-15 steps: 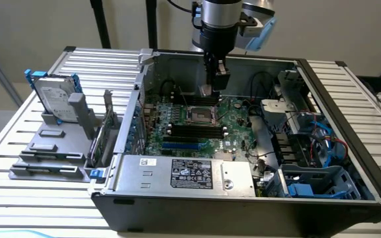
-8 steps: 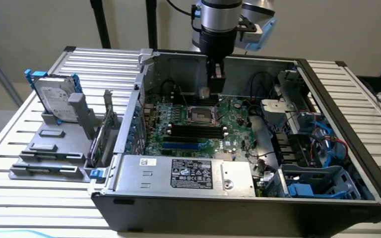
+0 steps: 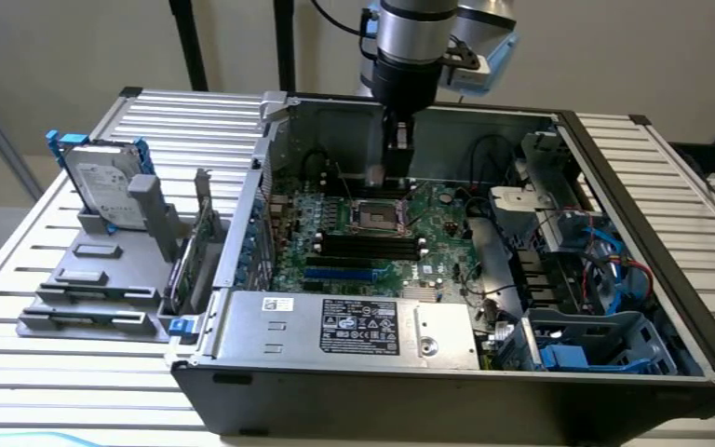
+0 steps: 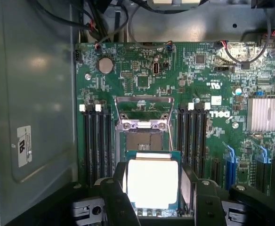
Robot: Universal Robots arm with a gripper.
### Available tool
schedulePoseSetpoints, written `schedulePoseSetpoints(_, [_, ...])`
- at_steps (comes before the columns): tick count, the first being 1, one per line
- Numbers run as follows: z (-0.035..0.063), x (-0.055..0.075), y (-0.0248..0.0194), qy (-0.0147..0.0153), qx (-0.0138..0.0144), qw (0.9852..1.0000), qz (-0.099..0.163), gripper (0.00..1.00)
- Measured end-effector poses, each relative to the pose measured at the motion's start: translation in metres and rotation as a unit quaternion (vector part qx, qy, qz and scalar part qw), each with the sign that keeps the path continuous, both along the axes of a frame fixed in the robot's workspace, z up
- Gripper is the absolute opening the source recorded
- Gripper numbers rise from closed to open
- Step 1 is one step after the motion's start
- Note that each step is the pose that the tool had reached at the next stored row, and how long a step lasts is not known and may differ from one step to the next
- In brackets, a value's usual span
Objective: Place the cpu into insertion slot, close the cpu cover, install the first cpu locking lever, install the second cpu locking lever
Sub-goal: 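Place the cpu into insertion slot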
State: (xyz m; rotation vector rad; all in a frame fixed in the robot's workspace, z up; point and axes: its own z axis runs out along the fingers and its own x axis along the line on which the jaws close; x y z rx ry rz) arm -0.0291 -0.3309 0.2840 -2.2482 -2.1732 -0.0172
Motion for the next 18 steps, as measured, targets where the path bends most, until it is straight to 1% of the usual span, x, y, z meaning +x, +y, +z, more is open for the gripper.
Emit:
schedulePoseSetpoints(2, [-0.0024, 0.000, 0.0000, 0.0028, 0.0000, 1.0000, 0.000, 0.54])
schedulePoseSetpoints(5, [-0.0075, 0.001, 0.0000, 0.0046, 0.0000, 1.0000, 0.000, 0.54])
schedulePoseSetpoints(13, [-0.0219, 0.004, 0.0000, 0.0057, 0.0000, 1.0000, 0.000, 0.54])
schedulePoseSetpoints(18, [-0.0300, 0.004, 0.0000, 0.0058, 0.0003, 1.0000, 0.004, 0.54])
